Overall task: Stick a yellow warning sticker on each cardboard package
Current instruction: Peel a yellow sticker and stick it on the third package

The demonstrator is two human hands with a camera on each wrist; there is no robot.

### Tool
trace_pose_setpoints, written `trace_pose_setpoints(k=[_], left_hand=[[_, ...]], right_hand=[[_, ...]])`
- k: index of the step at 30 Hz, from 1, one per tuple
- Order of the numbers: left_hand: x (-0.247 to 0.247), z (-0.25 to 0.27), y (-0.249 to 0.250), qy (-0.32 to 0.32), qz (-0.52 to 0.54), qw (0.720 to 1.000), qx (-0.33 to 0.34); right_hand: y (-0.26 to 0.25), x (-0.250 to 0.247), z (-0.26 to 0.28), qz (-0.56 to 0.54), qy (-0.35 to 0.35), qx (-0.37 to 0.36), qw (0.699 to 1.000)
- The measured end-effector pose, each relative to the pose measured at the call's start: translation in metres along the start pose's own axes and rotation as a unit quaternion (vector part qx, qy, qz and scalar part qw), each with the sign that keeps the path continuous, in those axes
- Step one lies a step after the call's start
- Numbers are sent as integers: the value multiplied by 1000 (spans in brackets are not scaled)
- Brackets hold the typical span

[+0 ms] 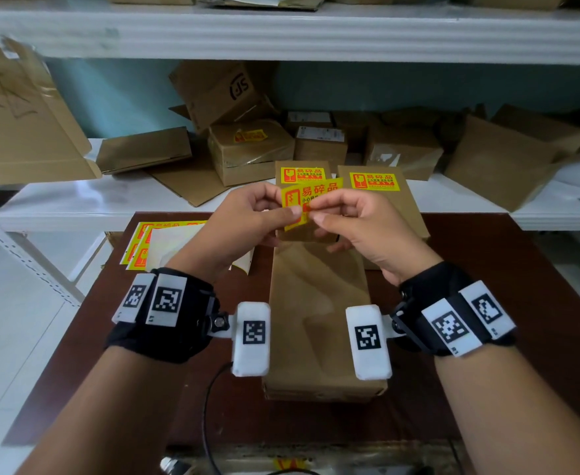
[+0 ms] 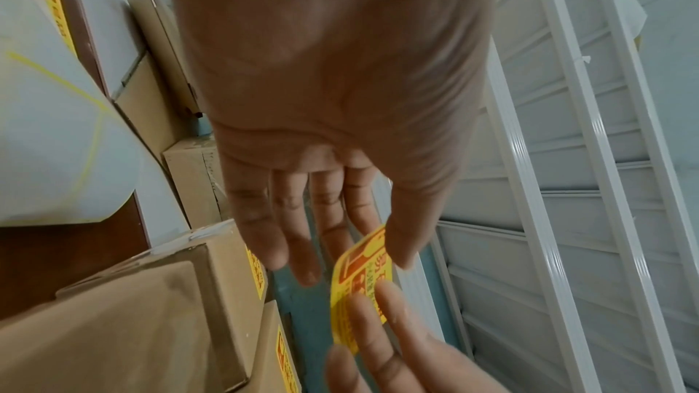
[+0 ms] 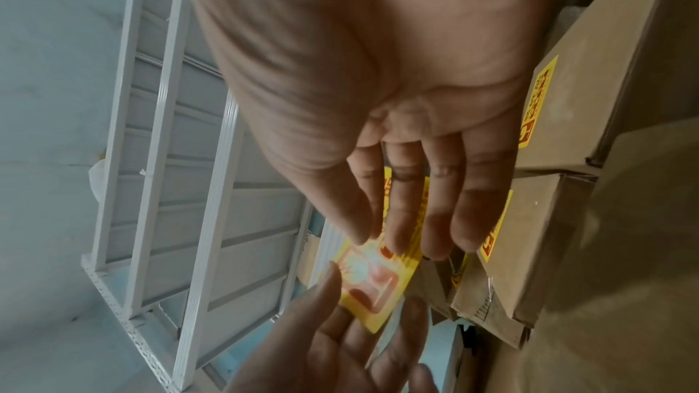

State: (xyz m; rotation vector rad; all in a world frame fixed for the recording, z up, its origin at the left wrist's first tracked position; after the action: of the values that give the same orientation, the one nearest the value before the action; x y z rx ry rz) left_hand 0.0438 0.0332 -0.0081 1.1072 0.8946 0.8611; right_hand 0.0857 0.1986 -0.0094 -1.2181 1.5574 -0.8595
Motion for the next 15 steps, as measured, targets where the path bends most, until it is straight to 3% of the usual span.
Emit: trace_pose_setpoints(k=[7,15], left_hand=[[-11,1,-1,8,20,1000,-18],[-8,3,-1,-15,17,999,-25]], right_hand=[[10,-29,-1,23,105,5,994],[15,-29,0,13,68,25,997]])
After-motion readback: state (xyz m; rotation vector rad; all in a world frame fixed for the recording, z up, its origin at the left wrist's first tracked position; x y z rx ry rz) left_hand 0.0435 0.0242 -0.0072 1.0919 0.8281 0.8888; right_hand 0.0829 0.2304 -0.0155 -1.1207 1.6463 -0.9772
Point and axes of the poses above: each hand's wrist, its own z-axis away from the middle knuckle, its own x-axis out of the palm, y = z × x, the point moved 6 cm from there along -z, towards the middle knuckle, and after that the axes turned 14 degrees about -x, right-handed, at the moved point
